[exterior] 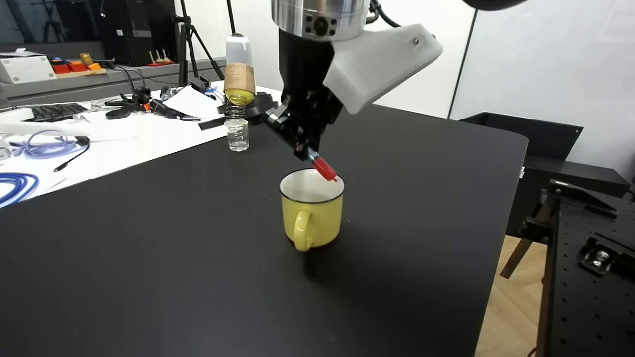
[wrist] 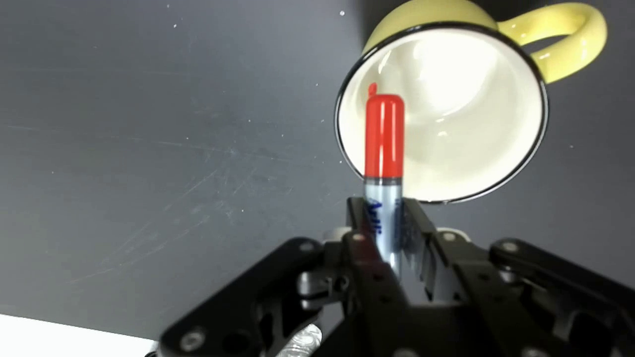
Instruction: Put the pen in the cup
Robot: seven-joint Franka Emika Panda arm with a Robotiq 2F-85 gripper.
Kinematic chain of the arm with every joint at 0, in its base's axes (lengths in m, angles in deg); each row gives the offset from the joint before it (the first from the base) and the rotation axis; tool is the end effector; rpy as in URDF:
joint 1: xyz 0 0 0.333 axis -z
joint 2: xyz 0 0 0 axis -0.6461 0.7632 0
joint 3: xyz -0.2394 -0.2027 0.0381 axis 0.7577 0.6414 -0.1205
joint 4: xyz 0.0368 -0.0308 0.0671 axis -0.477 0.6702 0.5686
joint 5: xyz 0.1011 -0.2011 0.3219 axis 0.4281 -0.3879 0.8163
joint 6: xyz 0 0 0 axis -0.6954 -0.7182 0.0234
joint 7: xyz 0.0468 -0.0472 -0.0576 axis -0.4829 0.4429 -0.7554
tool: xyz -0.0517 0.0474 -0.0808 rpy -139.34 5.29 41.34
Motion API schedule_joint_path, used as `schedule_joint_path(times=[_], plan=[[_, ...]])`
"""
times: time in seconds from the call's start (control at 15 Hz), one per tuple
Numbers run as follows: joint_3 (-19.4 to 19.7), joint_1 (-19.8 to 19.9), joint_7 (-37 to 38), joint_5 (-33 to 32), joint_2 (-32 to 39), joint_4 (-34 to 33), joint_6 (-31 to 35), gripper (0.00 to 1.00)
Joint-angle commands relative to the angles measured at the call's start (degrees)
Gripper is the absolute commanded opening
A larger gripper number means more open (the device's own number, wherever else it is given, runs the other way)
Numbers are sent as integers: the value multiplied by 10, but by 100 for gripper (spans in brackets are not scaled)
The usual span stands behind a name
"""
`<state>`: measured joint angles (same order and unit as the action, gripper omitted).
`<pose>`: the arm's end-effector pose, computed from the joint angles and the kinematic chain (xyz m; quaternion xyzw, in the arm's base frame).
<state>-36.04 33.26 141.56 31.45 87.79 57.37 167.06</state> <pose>0.4481 0.1023 0.2485 0.9811 -0.0215 0.1644 0.0996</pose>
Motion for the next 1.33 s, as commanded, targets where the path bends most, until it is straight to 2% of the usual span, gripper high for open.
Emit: schedule_joint_path(times=[0.0,0.4,0.67,0.73,0.87,1.13,1.27], plan=[[0,-6,44,-14,8,3,3,5],[2,-16,91,-25,22,-2,5,5],[4,-24,135,-57,24,-3,1,5],[3,-26,138,-62,25,-3,-4,46],[2,-26,143,-65,28,-2,-4,51],[3,-26,147,-61,30,-3,-9,79],[-2,-22,125,-29,26,0,-19,93]])
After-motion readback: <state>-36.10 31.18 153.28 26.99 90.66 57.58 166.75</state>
